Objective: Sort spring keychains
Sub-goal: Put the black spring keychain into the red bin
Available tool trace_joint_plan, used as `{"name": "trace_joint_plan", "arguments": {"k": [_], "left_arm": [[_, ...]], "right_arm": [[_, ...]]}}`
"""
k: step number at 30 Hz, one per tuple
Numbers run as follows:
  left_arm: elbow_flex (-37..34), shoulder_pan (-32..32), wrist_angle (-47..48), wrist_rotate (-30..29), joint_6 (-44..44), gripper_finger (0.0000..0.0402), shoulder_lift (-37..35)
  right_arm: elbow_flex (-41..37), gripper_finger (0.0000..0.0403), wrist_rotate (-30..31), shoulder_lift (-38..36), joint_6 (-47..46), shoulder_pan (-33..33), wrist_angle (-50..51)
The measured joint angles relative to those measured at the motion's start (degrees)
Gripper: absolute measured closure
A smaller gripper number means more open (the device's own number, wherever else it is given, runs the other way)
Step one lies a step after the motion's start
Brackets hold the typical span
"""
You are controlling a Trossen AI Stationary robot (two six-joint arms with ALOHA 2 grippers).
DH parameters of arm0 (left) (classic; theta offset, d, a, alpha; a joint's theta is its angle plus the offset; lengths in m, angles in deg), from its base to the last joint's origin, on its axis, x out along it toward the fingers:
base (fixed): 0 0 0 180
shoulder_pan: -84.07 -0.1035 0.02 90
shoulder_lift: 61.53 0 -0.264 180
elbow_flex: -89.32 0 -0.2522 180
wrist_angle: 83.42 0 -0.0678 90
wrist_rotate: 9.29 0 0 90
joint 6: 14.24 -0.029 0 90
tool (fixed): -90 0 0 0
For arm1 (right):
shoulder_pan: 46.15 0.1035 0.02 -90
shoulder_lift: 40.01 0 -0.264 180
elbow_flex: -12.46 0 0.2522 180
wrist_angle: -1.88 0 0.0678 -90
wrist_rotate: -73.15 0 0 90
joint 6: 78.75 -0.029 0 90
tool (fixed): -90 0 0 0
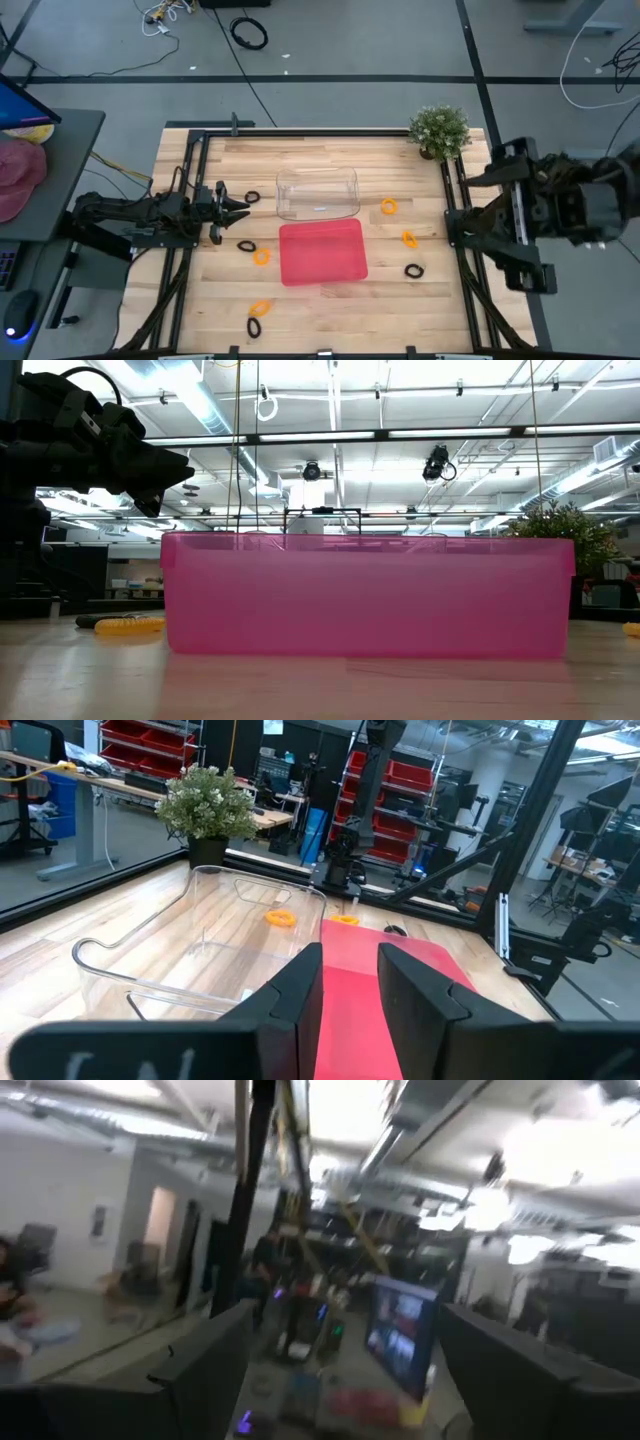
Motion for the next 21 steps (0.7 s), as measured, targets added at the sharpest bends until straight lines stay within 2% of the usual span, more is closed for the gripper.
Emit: {"name": "trace_joint_plan", "arguments": {"k": [3, 9, 11, 13, 18, 21], "left_arm": [[0.0, 0.0, 0.0, 0.0, 0.0, 0.0298, 0.0], [0.0, 0.0, 0.0, 0.0, 0.0, 0.0298, 0.0], [0.0, 0.0, 0.0, 0.0, 0.0, 0.0298, 0.0], [0.0, 0.0, 0.0, 0.0, 0.0, 0.0298, 0.0], [0.0, 0.0, -0.1, 0.0, 0.0, 0.0298, 0.0], [0.0, 0.0, -0.1, 0.0, 0.0, 0.0298, 0.0]], "right_arm": [[-0.6, 0.0078, 2.5, -1.2, -1.2, -0.4, 5.9], [-0.2, 0.0078, 18.4, -1.3, -3.0, -0.2, 15.3], [-0.2, 0.0078, 20.0, -1.3, -6.3, 0.0, 19.2], [-0.1, 0.0078, 16.8, -1.5, -12.0, -0.1, 25.1], [-0.1, 0.0078, -3.5, -1.4, -29.1, -4.0, 40.0], [-0.1, 0.0078, -8.5, -0.1, -38.5, -6.7, 48.6]]}}
